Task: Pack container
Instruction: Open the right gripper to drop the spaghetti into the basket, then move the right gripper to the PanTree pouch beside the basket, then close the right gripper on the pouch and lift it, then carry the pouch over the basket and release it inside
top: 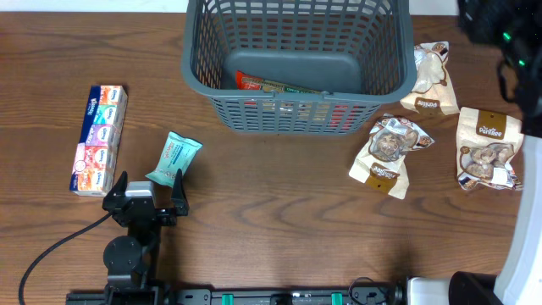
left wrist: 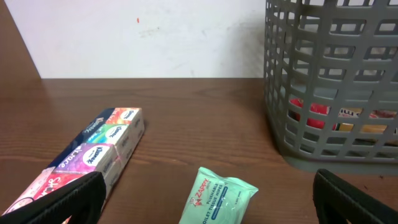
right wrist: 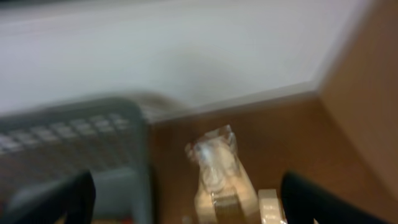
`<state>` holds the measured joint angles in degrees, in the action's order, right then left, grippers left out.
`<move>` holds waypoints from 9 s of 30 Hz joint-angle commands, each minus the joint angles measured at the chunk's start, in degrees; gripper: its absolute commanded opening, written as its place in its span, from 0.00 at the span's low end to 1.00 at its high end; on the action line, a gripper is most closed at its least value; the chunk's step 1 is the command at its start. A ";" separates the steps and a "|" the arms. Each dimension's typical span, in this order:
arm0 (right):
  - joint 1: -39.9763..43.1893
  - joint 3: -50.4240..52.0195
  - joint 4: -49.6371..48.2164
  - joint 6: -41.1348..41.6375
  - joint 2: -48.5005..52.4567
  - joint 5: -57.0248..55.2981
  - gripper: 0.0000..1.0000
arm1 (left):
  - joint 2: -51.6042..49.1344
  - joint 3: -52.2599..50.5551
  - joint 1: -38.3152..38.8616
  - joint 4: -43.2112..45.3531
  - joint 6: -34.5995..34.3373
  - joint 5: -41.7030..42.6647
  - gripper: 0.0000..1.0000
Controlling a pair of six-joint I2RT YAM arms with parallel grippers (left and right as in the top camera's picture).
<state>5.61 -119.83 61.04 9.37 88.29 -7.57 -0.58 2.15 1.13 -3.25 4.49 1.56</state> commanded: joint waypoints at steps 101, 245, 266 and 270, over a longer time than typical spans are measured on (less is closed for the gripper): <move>-3.45 71.95 -34.56 33.86 9.18 2.01 0.68 | 0.39 -1.84 -0.09 -0.72 -0.31 0.98 0.99; -19.82 -1.36 -18.84 -25.57 13.38 10.05 0.72 | 0.39 -1.84 -0.09 -0.72 -0.31 0.98 0.99; 26.14 -1.33 18.34 -5.86 6.01 2.05 0.69 | 0.39 -1.84 -0.09 -0.72 -0.31 0.98 0.99; 31.17 -1.33 23.21 -10.23 10.16 3.69 0.72 | 0.39 -1.84 -0.09 -0.72 -0.31 1.01 0.99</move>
<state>33.69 -121.21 82.37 2.76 95.13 -5.52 -0.58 2.11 1.13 -3.18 4.49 1.56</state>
